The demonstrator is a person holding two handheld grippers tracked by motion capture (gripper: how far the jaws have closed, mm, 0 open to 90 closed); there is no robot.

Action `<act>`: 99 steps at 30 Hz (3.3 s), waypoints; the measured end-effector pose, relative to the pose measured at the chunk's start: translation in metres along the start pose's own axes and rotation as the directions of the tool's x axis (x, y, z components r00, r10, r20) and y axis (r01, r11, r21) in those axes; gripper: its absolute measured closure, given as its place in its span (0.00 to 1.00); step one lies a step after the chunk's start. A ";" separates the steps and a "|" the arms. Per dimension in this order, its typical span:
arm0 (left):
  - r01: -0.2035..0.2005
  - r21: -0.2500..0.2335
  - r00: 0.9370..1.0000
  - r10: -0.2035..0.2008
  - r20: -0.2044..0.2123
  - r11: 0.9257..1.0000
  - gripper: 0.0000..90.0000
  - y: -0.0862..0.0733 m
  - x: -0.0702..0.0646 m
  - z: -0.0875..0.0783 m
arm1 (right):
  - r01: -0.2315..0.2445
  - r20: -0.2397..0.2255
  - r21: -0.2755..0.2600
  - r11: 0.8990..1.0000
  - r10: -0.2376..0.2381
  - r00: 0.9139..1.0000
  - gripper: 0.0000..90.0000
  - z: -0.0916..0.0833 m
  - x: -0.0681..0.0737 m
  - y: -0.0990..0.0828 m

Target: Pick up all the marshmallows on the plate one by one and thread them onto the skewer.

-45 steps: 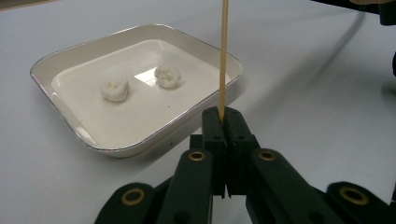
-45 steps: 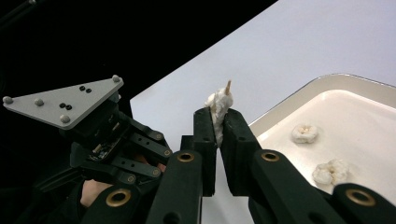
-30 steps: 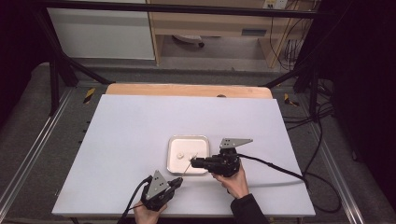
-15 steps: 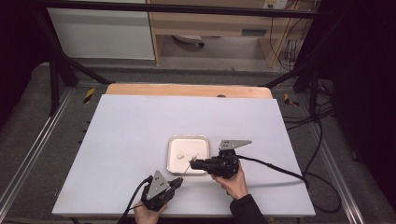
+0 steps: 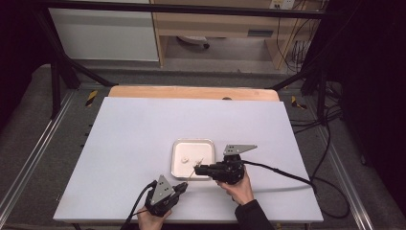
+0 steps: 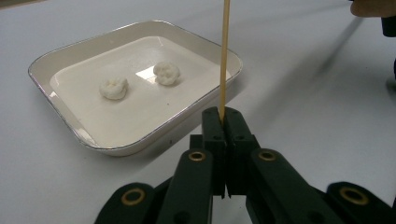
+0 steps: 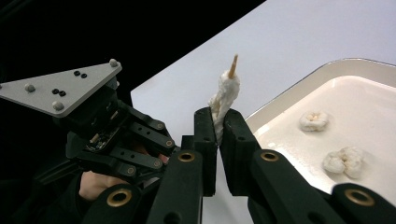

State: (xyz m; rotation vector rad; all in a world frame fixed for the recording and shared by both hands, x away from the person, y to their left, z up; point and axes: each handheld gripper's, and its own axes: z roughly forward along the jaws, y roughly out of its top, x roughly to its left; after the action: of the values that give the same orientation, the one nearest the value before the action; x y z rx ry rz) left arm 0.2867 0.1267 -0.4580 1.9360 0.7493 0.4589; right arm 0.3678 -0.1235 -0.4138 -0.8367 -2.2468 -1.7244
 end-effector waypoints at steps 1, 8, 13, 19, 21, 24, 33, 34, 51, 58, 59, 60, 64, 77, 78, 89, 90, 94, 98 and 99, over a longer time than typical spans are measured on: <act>-0.001 0.000 1.000 0.001 0.000 1.000 0.99 0.000 0.000 0.000 | 0.000 0.000 0.001 1.000 0.000 1.000 0.95 0.000 0.000 0.000; 0.011 -0.027 1.000 -0.010 0.017 1.000 0.99 -0.001 0.002 -0.002 | 0.003 0.024 -0.001 1.000 -0.003 1.000 0.78 -0.004 0.001 0.004; 0.018 -0.034 1.000 -0.017 0.019 0.999 0.99 -0.001 0.003 -0.003 | 0.017 0.067 -0.026 1.000 -0.016 0.998 0.56 -0.014 0.004 0.010; 0.026 -0.033 0.999 -0.025 0.020 0.999 0.99 -0.001 0.003 -0.003 | 0.036 0.075 -0.092 0.995 -0.029 0.997 0.48 -0.021 0.005 0.017; 0.027 -0.030 0.999 -0.027 0.020 0.999 0.99 -0.001 0.004 -0.003 | 0.040 0.072 -0.107 0.993 -0.032 0.997 0.45 -0.024 0.006 0.019; 0.029 -0.030 0.999 -0.029 0.021 0.999 0.99 -0.001 0.004 -0.003 | 0.043 0.074 -0.122 0.992 -0.034 0.997 0.45 -0.027 0.008 0.021; 0.013 -0.025 1.000 -0.012 0.028 1.000 0.99 -0.001 0.003 -0.002 | 0.064 0.075 -0.095 0.993 -0.057 0.996 0.72 -0.015 0.003 0.020; 0.011 -0.026 1.000 -0.011 0.028 1.000 0.99 -0.001 0.002 -0.002 | 0.068 0.074 -0.093 0.993 -0.061 0.995 0.75 -0.014 0.003 0.021; 0.004 -0.002 1.000 -0.004 0.006 1.000 0.99 0.000 0.001 0.000 | 0.035 0.013 -0.106 0.994 -0.034 0.999 0.95 -0.003 0.006 0.013; 0.000 0.011 1.000 0.000 0.001 1.000 0.99 0.000 0.000 0.001 | 0.019 0.013 -0.108 0.994 -0.018 1.000 0.95 -0.002 0.003 0.008; -0.004 0.012 1.000 0.004 0.000 1.000 0.99 0.000 0.000 0.001 | 0.019 0.013 -0.108 0.994 -0.018 1.000 0.95 -0.002 0.003 0.008; -0.003 0.012 1.000 0.003 0.001 1.000 0.99 0.000 0.000 0.001 | 0.017 0.012 -0.106 0.994 -0.016 1.000 0.95 -0.002 0.002 0.007; -0.003 0.013 1.000 0.003 0.001 1.000 0.99 0.000 0.000 0.001 | 0.019 0.013 -0.105 0.994 -0.017 1.000 0.95 -0.001 0.002 0.006; -0.007 0.025 1.000 0.007 0.000 1.000 0.99 0.001 -0.001 0.002 | 0.011 0.001 -0.100 0.995 -0.011 1.000 0.95 0.002 0.004 0.001; -0.008 0.025 1.000 0.008 -0.001 1.000 0.99 0.001 -0.001 0.002 | 0.011 0.001 -0.099 0.995 -0.011 1.000 0.95 0.002 0.004 0.001; 0.026 -0.020 0.999 -0.025 0.024 0.999 0.99 0.000 0.004 -0.001 | 0.001 -0.004 0.029 1.000 0.000 1.000 0.90 0.026 0.003 -0.013; 0.021 -0.019 1.000 -0.021 0.016 1.000 0.99 0.000 0.003 -0.001 | 0.000 -0.004 0.029 1.000 0.000 1.000 0.90 0.026 0.003 -0.013; 0.030 -0.032 0.999 -0.030 0.020 0.999 0.99 -0.001 0.004 -0.003 | 0.001 0.000 0.029 1.000 -0.001 1.000 0.78 0.024 0.004 -0.012; 0.045 -0.047 0.999 -0.044 0.024 0.998 0.99 -0.001 0.005 -0.004 | 0.052 0.068 0.005 0.999 -0.052 0.996 0.52 0.011 0.009 -0.003; 0.046 -0.045 0.999 -0.045 0.026 0.998 0.99 -0.001 0.006 -0.004 | 0.070 0.078 -0.003 0.998 -0.070 0.994 0.49 0.008 0.010 -0.002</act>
State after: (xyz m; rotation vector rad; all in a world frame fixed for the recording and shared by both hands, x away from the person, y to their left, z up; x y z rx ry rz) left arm 0.2878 0.1338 -0.4572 1.8747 0.7587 0.4194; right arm 0.3605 -0.1131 -0.4131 -0.8505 -2.3494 -1.7590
